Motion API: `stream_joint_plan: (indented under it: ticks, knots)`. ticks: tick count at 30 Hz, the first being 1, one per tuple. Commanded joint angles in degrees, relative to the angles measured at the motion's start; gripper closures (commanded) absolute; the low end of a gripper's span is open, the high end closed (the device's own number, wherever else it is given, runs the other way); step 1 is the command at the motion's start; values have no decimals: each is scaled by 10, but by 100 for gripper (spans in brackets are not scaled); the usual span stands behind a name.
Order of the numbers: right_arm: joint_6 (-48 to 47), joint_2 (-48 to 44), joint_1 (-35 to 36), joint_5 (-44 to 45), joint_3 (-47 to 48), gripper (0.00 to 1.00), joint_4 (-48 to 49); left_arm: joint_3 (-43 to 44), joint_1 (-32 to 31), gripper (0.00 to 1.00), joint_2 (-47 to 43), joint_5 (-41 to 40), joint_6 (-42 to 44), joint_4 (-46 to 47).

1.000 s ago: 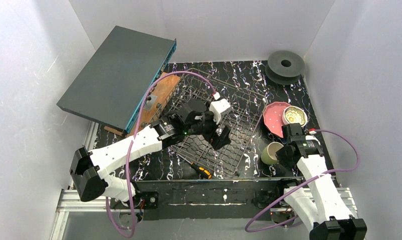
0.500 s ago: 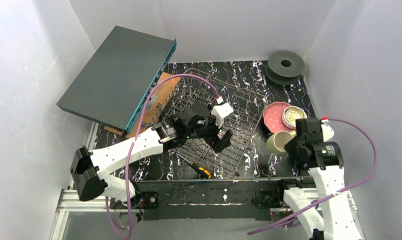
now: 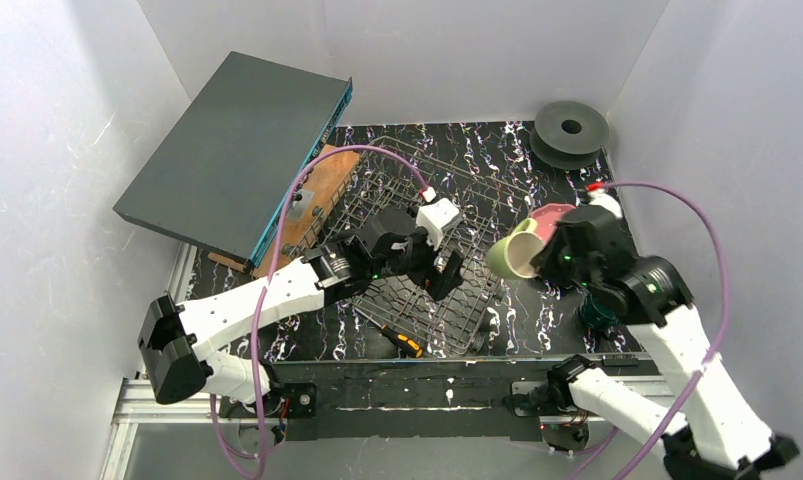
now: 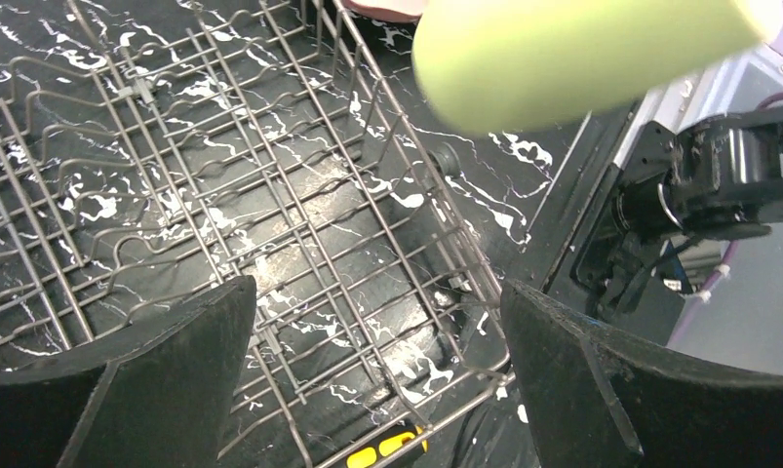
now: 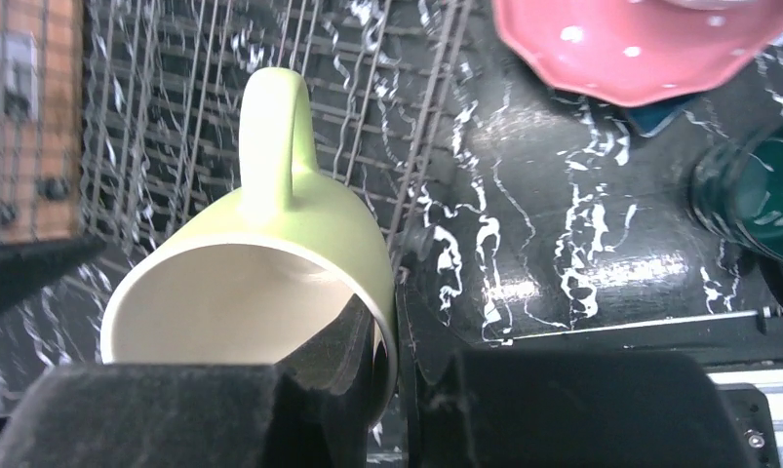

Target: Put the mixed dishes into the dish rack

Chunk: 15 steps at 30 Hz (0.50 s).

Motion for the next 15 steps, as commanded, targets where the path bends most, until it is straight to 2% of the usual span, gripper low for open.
stream_joint_plan:
  ticks: [1,3,8,15]
  knots:
    - [68,64,154,153,54,99,75,-32,-1,5,-52,-66,-30,51]
    - [80,96,202,211,75,99,71,-59,-1,5,-77,-89,-41,84]
    - [149,179,269,294,100,99,32,-115,-1,7,-137,-135,-58,170]
    - [297,262,337,431,154,99,-105,-122,-1,18,-140,-139,-91,180]
